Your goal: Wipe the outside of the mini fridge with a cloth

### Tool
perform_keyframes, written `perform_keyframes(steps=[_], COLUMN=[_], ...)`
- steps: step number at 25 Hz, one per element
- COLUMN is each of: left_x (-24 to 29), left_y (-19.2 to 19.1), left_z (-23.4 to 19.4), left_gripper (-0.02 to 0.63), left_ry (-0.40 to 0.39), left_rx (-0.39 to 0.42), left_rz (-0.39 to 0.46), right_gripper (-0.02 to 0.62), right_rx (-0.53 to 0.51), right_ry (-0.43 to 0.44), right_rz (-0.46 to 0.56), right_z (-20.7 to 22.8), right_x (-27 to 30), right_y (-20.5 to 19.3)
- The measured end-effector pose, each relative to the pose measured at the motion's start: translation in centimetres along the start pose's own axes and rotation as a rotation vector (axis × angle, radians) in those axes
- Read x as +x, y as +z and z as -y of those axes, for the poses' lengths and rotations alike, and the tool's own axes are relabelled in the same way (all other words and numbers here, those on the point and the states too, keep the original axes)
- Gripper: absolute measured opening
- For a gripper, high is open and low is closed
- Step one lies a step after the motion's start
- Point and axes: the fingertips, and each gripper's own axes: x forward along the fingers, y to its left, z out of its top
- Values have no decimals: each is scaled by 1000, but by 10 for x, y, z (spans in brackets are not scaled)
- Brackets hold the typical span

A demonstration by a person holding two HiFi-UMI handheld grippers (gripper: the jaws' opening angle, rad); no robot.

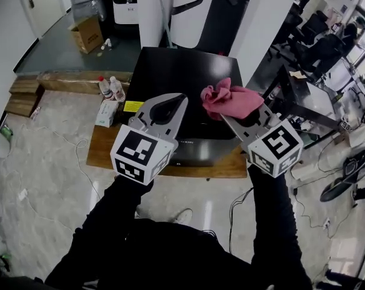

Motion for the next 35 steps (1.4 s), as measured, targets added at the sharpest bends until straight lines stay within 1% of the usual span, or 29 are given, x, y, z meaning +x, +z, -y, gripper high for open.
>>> perform_keyframes(steps=[2, 6, 10, 13, 15, 17, 21, 25, 31, 33, 35], left_x=[-30, -93, -146, -184, -204, -214, -214, -206, -195, -185, -175], left_y=[2, -8, -26, -40, -46, -49, -51, -52, -50, -50, -53], left_z=[-26, -95, -166, -215, -242, -254, -254, -255, -270, -275, -294], left_gripper=[3, 3, 3, 3, 3, 3, 3, 3, 3, 3, 3], left_ry=[-1, 39, 40, 17, 10, 4, -2, 9, 18, 8, -15], left_rx=[6, 57, 44, 36, 33, 24, 6, 11, 43, 44, 41], left_rz=[17, 18, 9, 9, 6, -3, -19, -9, -18, -16, 7], right_gripper=[91, 89, 91, 91, 91, 91, 91, 91, 91, 91, 91], right_rx=[20, 66, 99, 106, 119, 130, 149, 187, 304, 362, 421], right_ry=[15, 24, -34, -93, -117, -125, -114, -127, -139, -156, -183], right_rz=[54, 124, 174, 177, 173, 169, 177, 224, 309, 345, 389], right_z=[-32, -95, -144, -177, -193, -202, -210, -211, -219, -221, -226], right_x=[23, 84, 145, 191, 215, 227, 234, 234, 245, 247, 263], right_y=[23, 62, 93, 107, 113, 118, 124, 121, 122, 120, 120])
